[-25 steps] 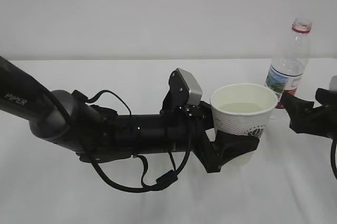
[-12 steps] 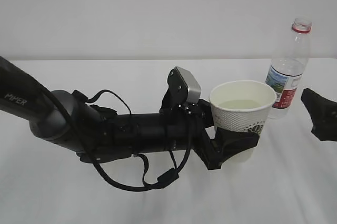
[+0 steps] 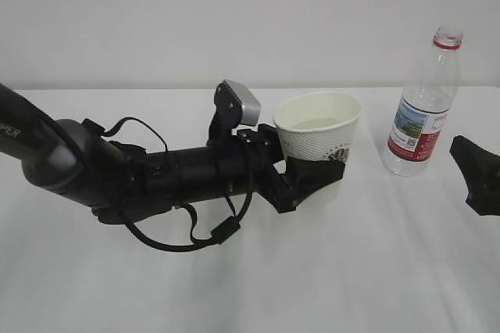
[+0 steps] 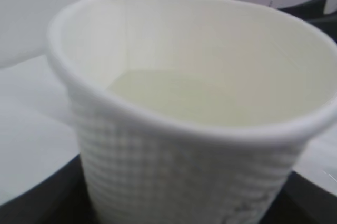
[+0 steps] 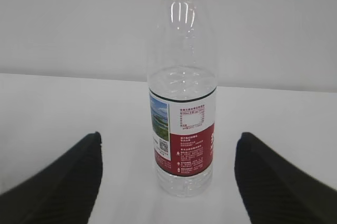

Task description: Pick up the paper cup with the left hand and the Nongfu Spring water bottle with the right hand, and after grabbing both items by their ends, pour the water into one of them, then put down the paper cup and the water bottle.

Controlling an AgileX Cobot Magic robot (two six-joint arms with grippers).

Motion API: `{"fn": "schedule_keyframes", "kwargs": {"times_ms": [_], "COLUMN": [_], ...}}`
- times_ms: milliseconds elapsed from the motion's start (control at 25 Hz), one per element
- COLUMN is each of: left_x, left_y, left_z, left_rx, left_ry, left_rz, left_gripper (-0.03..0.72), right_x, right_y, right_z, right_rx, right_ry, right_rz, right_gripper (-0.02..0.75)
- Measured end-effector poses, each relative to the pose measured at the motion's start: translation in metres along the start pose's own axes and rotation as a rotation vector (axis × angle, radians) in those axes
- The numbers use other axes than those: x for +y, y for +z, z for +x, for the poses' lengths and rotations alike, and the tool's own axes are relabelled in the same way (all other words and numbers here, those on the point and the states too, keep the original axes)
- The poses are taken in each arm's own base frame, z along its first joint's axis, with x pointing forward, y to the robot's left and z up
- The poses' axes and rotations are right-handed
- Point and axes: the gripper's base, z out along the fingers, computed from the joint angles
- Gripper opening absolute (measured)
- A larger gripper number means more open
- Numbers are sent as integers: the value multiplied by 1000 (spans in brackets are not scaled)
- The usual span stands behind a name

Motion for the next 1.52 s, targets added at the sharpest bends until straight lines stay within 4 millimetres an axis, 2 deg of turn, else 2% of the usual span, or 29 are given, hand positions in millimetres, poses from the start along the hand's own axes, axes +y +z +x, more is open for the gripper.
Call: {"fn": "schedule_keyframes", "kwargs": {"times_ms": [160,400,720,1040,1520], "left_x": [13,22,35,52,48], "left_y": [-9,-17,-41,-60,-86], "left_z": [-3,-3,10,13,38], "left_rx": [-15,2,36,44,91], "left_ry": [4,23,-24,-21,-50], "left_rz": [-21,-16,-79,-142,-277], "left_gripper": [537,537,537,537,537], "right_x": [0,0,0,0,0], "right_y": [0,0,0,0,0], "right_z": [0,0,0,0,0], "right_rx": [1,1,1,1,1], "right_ry": [1,1,1,1,1], "right_rz": [1,1,1,1,1], "right_gripper": [588,588,587,587,588]}}
